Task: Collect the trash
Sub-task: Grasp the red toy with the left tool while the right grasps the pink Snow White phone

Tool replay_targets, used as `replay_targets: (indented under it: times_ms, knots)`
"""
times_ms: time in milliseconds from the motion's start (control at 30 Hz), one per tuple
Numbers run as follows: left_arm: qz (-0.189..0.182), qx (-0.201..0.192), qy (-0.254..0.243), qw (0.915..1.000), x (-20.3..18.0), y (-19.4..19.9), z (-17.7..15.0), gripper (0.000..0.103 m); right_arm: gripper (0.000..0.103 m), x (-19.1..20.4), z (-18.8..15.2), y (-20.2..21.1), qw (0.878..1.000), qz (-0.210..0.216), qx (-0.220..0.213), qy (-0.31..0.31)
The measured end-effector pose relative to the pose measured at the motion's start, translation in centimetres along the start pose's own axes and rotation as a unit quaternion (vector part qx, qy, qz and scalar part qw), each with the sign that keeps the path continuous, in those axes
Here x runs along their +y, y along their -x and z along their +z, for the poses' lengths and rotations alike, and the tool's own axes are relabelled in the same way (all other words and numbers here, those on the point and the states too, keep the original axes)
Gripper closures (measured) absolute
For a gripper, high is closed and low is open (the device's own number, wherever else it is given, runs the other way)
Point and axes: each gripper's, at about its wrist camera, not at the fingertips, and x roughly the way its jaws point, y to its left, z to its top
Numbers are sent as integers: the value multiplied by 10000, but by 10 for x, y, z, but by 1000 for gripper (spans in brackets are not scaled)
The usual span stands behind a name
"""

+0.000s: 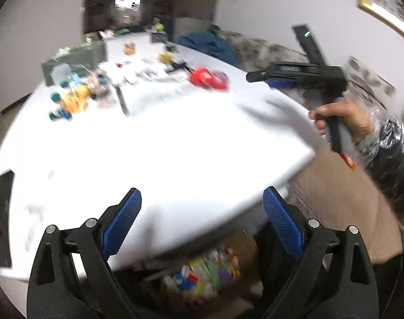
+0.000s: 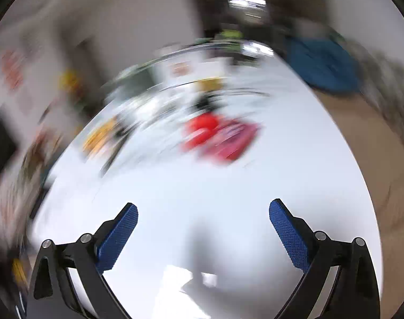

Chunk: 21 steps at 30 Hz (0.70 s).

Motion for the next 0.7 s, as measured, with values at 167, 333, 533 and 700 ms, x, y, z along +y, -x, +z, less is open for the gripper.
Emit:
replay_targets:
  times_ms: [167,333,533,700]
  knots:
    - [-260,-94,525,9982,12,-9,10,13,9,-3,51,-52,9970,-763,-51,-142]
    - [-212,-57,532,9983,19,-16,13,13,12,-9,63,-91,9921,-1132,473,-269]
    - [-476,-12,738,9961,28,-20,16,13,22,15,52,-119,9848,-1534,775,239]
    - [-405,-59,682,9968,32,-32,32,13,49,40,45,-120,9869,-1271,627,768]
